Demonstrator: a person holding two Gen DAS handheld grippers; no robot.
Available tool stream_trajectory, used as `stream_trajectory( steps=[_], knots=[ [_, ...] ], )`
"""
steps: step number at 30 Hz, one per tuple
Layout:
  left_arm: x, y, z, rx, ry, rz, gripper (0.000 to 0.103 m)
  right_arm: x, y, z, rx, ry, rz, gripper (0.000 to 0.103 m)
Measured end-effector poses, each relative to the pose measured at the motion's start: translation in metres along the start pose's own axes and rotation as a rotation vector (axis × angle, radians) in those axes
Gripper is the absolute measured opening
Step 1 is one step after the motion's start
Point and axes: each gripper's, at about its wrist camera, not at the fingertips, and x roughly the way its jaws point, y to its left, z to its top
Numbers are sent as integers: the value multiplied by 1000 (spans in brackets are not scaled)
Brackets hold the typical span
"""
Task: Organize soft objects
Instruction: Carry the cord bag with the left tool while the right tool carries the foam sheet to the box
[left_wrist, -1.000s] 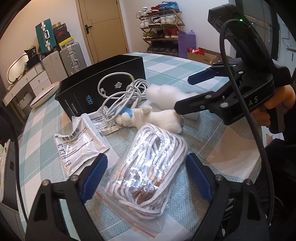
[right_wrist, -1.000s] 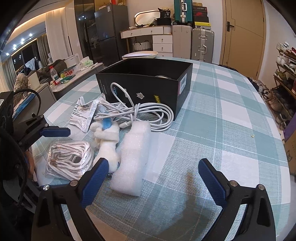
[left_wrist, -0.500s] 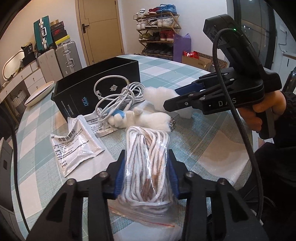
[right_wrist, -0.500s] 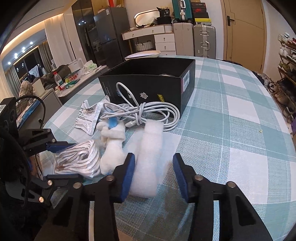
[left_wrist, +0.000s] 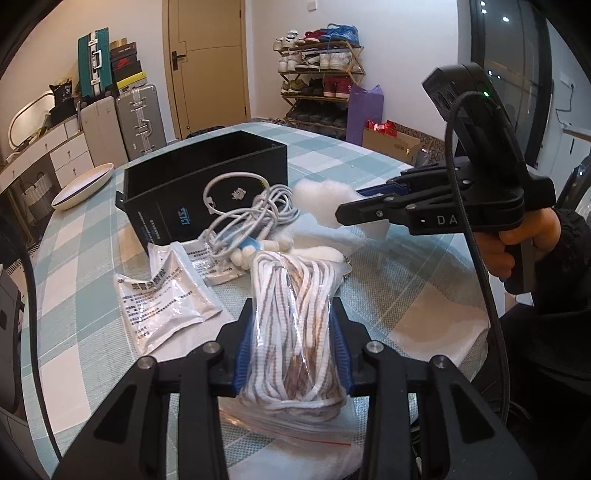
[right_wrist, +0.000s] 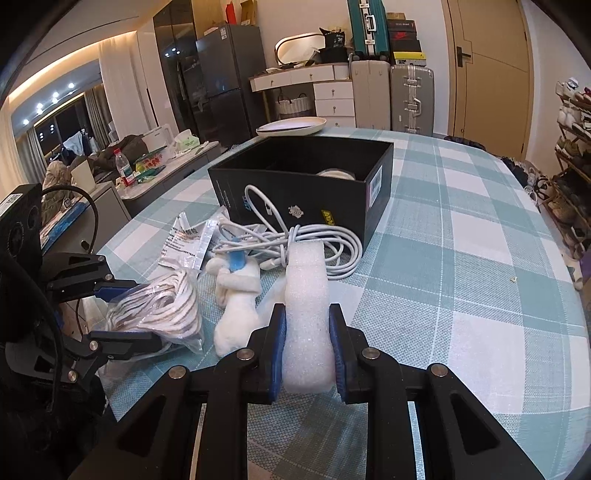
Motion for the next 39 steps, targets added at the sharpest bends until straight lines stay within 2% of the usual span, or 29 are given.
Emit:
stream_trajectory(
  steps=[22,39],
  knots=[
    [-25,33,23,-173,-126,141,36,-37,1,21,31,-150,4,22],
    [-18,63,70,-231,-193,216,36,-46,1,58,23,-202,-7,22]
  ],
)
